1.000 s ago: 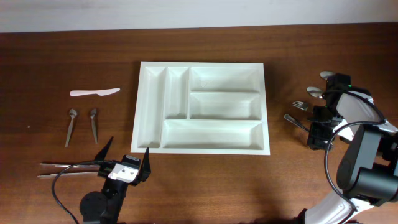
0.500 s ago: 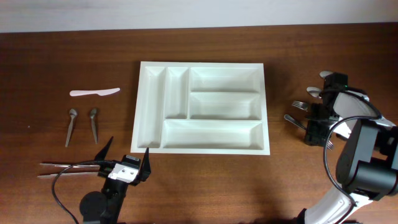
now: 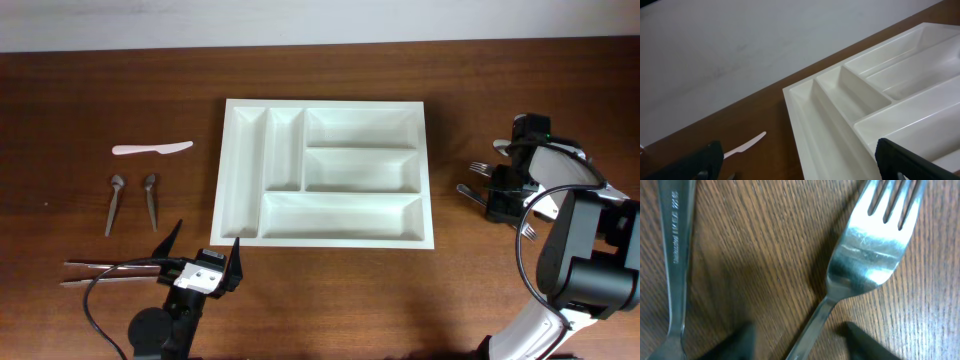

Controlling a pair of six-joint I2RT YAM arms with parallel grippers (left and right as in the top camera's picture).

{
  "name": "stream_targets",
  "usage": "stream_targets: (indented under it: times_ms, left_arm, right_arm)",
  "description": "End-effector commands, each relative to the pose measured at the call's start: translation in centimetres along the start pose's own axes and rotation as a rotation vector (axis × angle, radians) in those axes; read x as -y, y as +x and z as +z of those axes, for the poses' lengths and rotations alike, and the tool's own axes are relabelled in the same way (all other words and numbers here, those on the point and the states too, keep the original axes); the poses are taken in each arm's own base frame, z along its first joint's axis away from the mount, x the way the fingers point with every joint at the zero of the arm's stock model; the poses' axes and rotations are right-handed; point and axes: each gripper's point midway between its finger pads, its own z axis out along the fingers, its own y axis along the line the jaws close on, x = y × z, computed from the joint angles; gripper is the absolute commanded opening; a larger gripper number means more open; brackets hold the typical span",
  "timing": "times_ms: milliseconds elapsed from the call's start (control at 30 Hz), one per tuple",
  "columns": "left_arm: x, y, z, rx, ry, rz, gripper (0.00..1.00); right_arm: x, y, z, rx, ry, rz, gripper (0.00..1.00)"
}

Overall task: Pack container
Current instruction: 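Lower the right gripper and grasp the nearer fork by its handle, then carry the fork left and release it in the tray's middle compartment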

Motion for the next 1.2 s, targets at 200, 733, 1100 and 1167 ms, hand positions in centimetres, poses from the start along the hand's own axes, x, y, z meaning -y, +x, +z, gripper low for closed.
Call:
stream_targets:
  times_ms: [200,733,1100,1167]
  left_arm:
    - [0.0,0.2,0.0,-0.003,-0.005,-0.013,0.99]
    - [0.0,0.2,0.0,-0.003,-0.005,-0.014,0.99]
    - [0.0,0.2,0.0,-0.003,-0.005,-0.013,0.99]
    - [0.0,0.2,0.0,-0.003,-0.005,-0.013,0.99]
  right_arm:
    - [1.6,0.5,1.2,-0.002,0.079,-0.010,0.14]
    - [0.5,0.5,-3.3,-0.021,0.060,-0.148,0.04]
    - [-6.5,6.1,-15.7,-0.104,-0.244,-0.311,0.04]
    - [-6.6,10.4,-16.4,-0.152,-0.284,-0.350,0.04]
